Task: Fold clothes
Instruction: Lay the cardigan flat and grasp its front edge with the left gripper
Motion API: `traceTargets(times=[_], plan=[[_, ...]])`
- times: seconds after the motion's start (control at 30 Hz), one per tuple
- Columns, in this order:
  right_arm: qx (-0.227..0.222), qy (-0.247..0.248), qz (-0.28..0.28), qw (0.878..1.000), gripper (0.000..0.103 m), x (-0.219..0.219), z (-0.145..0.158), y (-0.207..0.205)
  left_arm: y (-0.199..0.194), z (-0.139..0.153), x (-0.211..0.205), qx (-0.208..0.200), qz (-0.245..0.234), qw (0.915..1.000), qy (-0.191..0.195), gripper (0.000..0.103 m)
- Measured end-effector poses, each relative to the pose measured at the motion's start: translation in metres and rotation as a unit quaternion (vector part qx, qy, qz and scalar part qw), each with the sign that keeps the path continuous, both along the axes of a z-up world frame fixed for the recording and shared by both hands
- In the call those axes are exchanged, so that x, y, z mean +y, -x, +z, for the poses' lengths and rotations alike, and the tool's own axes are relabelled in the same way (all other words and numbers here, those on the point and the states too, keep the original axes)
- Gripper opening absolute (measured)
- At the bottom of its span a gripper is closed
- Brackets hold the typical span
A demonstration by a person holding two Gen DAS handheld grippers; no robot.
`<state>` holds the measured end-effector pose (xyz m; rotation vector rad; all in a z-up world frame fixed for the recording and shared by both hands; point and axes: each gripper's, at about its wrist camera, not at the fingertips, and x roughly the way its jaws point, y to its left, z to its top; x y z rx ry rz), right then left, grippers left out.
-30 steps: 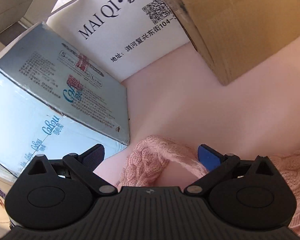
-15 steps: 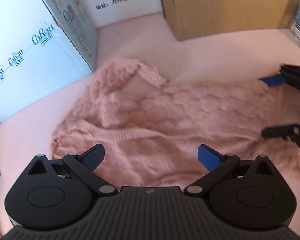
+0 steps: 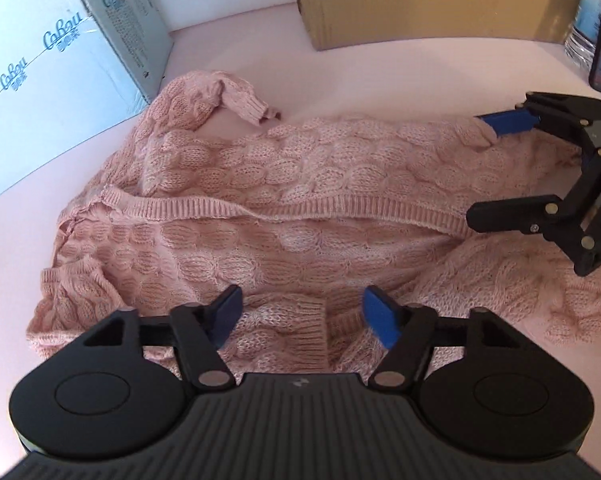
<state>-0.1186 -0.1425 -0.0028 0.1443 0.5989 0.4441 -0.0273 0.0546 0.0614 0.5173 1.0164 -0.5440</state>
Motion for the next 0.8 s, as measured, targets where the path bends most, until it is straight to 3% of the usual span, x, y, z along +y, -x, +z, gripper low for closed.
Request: traceTargets(times=[0.17, 0.27, 0.3, 0.33, 0.4, 0.67, 0.8], plan=[[0.0, 0.002, -0.001, 1.0, 0.101, 0.001, 0.0, 0.001, 0.005, 0.0, 0.011, -0.004, 0.041, 0.9991, 0.011, 0.028], [0.0, 0.001, -0.004, 1.0, 0.101, 0.003, 0.0, 0.002, 0.011, 0.002, 0.013, -0.058, 0.048, 0.9971, -0.01, 0.02], [0.0, 0.001, -0.004, 1.0, 0.101, 0.003, 0.0, 0.002, 0.014, 0.004, 0.013, -0.075, 0.051, 0.9957, -0.018, 0.012], [0.0, 0.001, -0.004, 1.0, 0.101, 0.003, 0.0, 0.002, 0.015, 0.007, 0.015, -0.076, 0.057, 0.9954, -0.009, 0.01], [0.0, 0.001, -0.004, 1.0, 0.101, 0.002, 0.0, 0.002, 0.022, 0.019, 0.021, -0.088, 0.069, 0.9936, 0.018, 0.008], [0.0, -0.001, -0.006, 1.0, 0.101, 0.002, 0.0, 0.001, 0.068, 0.056, 0.047, -0.151, 0.09, 0.9839, 0.032, 0.008], [-0.001, 0.006, -0.007, 1.0, 0.101, 0.004, 0.0, 0.002, 0.098, 0.07, 0.085, -0.166, 0.126, 0.9773, 0.037, 0.008]])
